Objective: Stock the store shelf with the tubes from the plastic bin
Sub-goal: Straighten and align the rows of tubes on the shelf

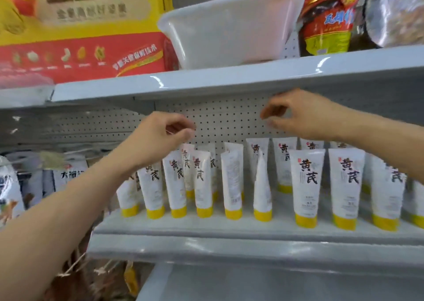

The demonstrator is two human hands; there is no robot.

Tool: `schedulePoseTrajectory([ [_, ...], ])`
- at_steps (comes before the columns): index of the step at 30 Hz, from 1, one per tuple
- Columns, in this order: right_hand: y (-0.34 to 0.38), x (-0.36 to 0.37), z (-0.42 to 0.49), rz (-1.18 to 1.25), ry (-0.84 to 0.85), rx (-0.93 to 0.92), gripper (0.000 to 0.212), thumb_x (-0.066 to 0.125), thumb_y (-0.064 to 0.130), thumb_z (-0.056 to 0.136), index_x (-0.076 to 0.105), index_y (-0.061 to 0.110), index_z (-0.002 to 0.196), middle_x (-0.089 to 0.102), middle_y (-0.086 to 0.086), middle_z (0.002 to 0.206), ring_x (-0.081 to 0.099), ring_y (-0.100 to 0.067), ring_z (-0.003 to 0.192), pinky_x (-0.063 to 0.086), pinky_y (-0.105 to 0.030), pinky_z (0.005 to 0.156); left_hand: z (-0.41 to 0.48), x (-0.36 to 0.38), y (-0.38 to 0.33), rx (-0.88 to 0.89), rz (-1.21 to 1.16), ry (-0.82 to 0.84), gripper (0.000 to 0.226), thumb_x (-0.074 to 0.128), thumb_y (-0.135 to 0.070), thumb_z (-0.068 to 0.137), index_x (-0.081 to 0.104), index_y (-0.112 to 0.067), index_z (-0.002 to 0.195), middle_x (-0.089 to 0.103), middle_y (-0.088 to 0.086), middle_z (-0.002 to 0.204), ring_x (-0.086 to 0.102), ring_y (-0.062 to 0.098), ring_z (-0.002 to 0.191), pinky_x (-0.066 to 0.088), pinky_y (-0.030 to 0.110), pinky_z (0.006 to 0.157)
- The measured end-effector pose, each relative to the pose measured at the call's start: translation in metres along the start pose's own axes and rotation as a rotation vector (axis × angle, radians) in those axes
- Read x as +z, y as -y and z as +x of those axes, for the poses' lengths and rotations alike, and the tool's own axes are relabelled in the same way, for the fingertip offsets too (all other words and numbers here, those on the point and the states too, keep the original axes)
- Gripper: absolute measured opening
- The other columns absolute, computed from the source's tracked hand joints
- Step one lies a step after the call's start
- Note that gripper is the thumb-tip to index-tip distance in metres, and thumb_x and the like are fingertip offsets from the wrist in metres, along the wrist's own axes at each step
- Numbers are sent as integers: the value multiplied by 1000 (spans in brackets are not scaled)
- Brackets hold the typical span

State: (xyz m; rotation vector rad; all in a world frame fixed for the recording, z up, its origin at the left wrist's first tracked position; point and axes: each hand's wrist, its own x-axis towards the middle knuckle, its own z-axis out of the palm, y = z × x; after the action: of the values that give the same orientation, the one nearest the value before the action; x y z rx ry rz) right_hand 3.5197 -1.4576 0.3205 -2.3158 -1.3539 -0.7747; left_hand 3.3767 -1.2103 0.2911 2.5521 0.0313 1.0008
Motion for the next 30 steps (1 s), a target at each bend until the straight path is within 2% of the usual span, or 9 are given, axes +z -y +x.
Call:
schedulePoseTrajectory([
  [5, 2, 20, 44, 51, 202, 41, 16, 63, 31, 90, 70, 25, 103, 68, 14, 100, 62, 0, 89, 44, -14, 79, 39, -6, 32, -27, 61, 166, 14, 61, -31, 92, 68, -32, 104, 63, -25, 96, 58, -14, 80, 40, 1, 59],
  [10, -2, 45, 78, 34, 329, 0, 26, 59, 37, 89, 73, 20, 102, 72, 9, 101, 67, -9, 94, 53, -29, 89, 78, 11, 42, -55, 138, 295, 18, 65, -37, 88, 69, -35, 106, 66, -19, 104, 61, 1, 100, 44, 15, 87],
  [12, 0, 53, 91, -13, 369, -38, 52, 53, 54, 82, 71, 7, 97, 72, -11, 98, 69, -26, 89, 55, -44, 86, 91, 20, 40, -61, 161, 364, 22, 65, -39, 88, 70, -32, 109, 65, -18, 107, 59, 1, 100, 39, 13, 83],
  [16, -5, 66, 116, -149, 548, -46, 63, 49, 68, 81, 59, 7, 69, 60, -9, 70, 51, -19, 62, 45, -33, 65, 116, 34, 41, -71, 325, 521, 37, 63, -53, 85, 70, -30, 113, 63, -12, 125, 56, 7, 112, 34, 21, 93],
  [18, -3, 66, 122, -204, 654, -8, 57, 52, 63, 86, 68, 9, 84, 67, -3, 85, 61, -18, 76, 49, -31, 72, 123, 36, 41, -98, 368, 587, 44, 63, -58, 83, 70, -27, 113, 65, -11, 123, 58, 8, 111, 38, 24, 95],
  [21, -1, 75, 127, -203, 737, -20, 65, 59, 60, 82, 67, -1, 101, 66, -19, 111, 64, -35, 99, 53, -41, 84, 127, 42, 42, -100, 396, 662, 45, 66, -58, 80, 73, -23, 109, 69, -11, 114, 60, 8, 106, 43, 27, 97],
  [23, 2, 81, 129, -174, 766, -34, 56, 64, 53, 82, 64, -3, 86, 64, -21, 90, 59, -25, 75, 48, -30, 67, 129, 47, 43, -75, 411, 694, 43, 69, -57, 78, 75, -23, 103, 72, -13, 106, 62, 6, 102, 45, 28, 97],
  [26, 4, 88, 131, -161, 773, 2, 41, 69, 39, 83, 48, 11, 61, 42, 6, 53, 38, -5, 49, 30, -15, 47, 132, 55, 48, -43, 404, 726, 41, 74, -52, 75, 74, -22, 103, 70, -17, 99, 60, 3, 96, 44, 24, 89],
  [30, 1, 98, 130, -110, 707, 15, 44, 71, 32, 82, 43, 13, 54, 33, 9, 46, 30, -7, 44, 26, -19, 44, 136, 64, 52, 63, 454, 736, 31, 77, -40, 77, 75, -18, 97, 71, -13, 88, 63, 10, 89, 50, 25, 83],
])
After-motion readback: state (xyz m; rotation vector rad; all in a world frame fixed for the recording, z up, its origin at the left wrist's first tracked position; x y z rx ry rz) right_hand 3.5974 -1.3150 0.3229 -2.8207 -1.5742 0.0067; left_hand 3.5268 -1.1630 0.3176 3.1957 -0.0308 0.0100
